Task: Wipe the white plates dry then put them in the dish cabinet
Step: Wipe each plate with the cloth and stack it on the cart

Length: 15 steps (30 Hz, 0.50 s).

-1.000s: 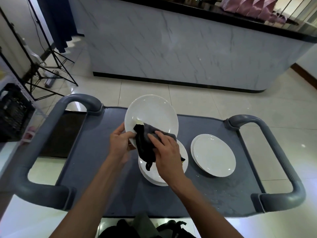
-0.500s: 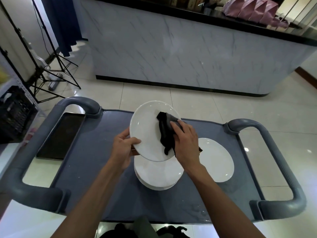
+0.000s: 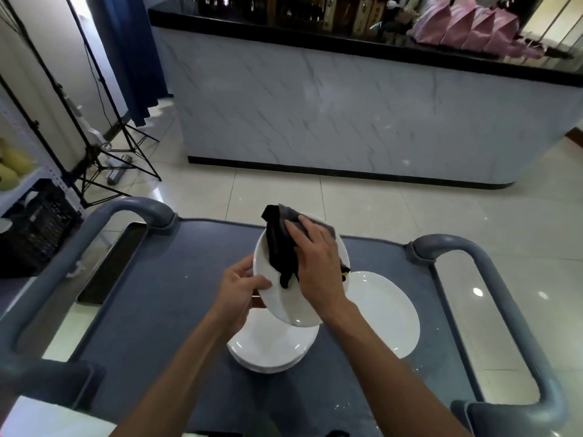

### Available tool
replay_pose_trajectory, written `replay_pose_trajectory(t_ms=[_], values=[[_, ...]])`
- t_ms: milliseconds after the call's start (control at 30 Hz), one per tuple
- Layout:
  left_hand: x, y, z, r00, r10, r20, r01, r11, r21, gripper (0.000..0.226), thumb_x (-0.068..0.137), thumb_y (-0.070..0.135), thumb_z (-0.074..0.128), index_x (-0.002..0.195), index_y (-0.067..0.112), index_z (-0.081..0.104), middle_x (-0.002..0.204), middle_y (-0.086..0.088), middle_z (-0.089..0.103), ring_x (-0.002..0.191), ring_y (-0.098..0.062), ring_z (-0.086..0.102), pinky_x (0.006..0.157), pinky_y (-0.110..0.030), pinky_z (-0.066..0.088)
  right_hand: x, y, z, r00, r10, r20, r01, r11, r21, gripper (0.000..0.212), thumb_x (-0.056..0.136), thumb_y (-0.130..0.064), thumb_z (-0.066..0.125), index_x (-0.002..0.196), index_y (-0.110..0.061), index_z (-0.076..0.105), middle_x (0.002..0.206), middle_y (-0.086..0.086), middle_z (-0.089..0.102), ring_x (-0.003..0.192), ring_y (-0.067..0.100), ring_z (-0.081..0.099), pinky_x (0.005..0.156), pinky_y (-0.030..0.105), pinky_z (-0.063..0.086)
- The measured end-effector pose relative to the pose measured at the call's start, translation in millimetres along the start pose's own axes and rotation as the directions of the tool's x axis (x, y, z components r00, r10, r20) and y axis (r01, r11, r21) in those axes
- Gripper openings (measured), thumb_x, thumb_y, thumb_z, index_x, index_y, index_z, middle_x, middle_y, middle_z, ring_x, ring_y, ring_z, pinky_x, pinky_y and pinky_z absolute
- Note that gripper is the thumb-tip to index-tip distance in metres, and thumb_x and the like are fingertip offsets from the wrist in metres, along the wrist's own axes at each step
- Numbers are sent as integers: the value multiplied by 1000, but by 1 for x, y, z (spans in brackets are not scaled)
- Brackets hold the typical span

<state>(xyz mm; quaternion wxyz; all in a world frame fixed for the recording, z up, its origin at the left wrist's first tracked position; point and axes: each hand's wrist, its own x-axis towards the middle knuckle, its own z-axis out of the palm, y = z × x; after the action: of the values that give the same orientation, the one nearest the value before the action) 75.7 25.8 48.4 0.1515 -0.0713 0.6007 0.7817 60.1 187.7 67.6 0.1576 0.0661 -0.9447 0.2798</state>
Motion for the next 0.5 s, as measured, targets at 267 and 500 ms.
replay_pose_trajectory(t_ms=[267, 500], values=[[-1, -1, 38, 996, 70, -54, -67, 996, 61, 55, 83, -15, 56, 121, 22, 70, 102, -12, 75, 90, -33, 72, 68, -49, 61, -33, 40, -8, 990, -140, 6, 140, 990, 13, 55, 87, -13, 73, 139, -19, 59, 147, 7, 53, 135, 31, 48, 109, 51, 42], [3, -10, 69, 995, 84, -46, -79, 993, 90, 63, 80, -14, 55, 120, 32, 71, 105, -12, 74, 90, -33, 72, 66, -47, 60, -60, 81, -28, 991, -134, -13, 135, 989, 58, 50, 86, -7, 72, 135, -14, 63, 143, 10, 56, 131, 32, 53, 105, 51, 45]])
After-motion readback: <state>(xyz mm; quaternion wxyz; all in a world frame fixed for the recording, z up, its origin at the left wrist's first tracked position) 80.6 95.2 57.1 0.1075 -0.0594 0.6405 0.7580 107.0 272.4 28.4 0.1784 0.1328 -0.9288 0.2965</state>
